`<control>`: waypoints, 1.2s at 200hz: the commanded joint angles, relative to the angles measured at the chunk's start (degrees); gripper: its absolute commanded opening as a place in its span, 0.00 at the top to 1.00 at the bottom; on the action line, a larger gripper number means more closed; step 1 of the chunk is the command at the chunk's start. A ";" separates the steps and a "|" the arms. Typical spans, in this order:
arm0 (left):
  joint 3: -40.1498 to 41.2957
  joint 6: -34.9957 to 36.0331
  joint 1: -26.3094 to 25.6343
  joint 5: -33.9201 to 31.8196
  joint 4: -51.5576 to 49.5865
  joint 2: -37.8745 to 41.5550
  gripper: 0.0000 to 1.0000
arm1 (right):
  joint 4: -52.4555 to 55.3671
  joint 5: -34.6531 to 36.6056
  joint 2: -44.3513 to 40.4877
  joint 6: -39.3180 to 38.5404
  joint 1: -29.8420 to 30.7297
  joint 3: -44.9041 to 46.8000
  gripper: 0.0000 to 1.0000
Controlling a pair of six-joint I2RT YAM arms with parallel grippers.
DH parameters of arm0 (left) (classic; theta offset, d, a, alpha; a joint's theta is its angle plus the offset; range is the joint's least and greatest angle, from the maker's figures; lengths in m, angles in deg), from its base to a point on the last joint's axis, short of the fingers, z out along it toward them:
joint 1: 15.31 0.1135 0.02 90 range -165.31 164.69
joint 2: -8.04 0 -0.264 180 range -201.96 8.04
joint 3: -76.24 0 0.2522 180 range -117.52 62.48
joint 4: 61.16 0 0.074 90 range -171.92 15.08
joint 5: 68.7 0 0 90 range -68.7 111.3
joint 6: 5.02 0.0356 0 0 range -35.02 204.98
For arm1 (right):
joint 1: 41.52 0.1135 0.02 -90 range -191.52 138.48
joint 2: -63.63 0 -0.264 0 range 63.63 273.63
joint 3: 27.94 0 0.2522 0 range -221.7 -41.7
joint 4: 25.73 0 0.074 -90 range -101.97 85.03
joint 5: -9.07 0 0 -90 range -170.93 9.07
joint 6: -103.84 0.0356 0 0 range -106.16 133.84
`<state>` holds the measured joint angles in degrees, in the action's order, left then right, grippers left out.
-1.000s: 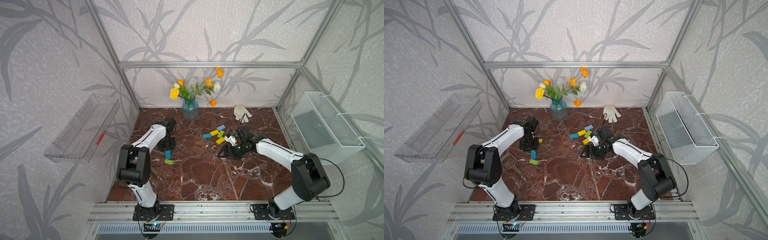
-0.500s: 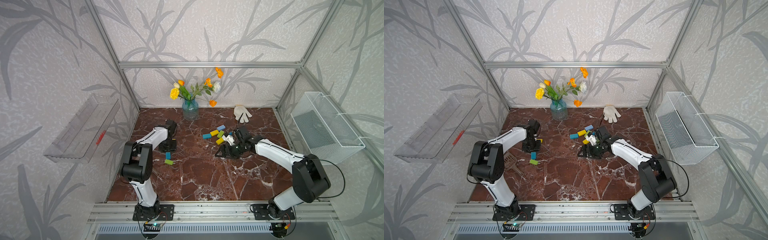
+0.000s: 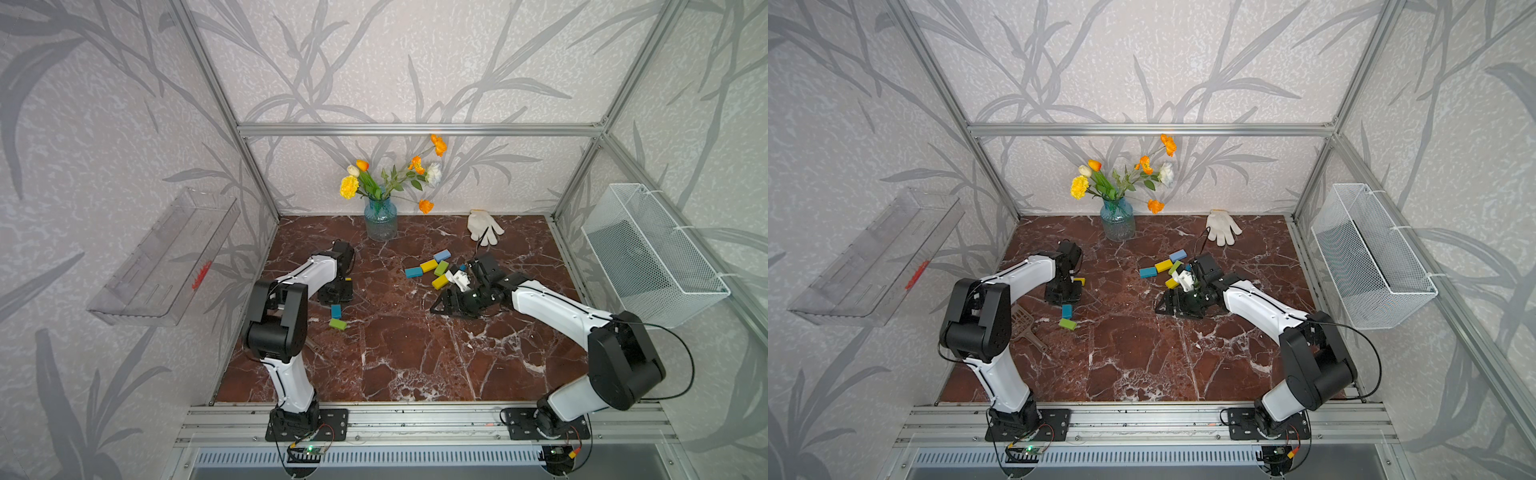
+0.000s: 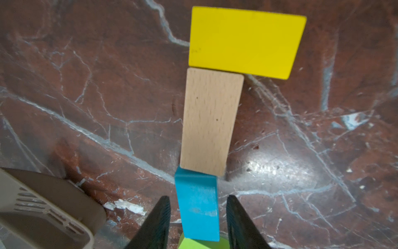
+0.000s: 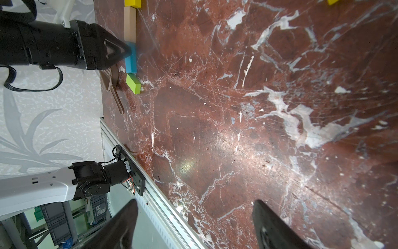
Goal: Assemble the letter c with building blocks
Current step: Adjust the building block at the center of the board.
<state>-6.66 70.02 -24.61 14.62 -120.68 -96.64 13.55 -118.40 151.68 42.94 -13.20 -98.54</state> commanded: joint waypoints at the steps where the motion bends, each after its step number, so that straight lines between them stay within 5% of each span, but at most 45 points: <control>1: 0.44 0.85 0.28 -1.35 -0.04 -1.01 0.57 | 0.13 0.47 -0.95 0.25 0.36 -1.33 0.17; 240: 0.16 2.98 0.38 0.94 0.43 -2.93 0.66 | -0.08 0.03 -1.29 0.78 0.52 -1.43 0.17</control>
<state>-6.66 72.12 -24.54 14.82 -120.46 -99.05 13.57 -118.43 151.66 43.42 -13.01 -98.76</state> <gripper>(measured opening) 0.341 0.826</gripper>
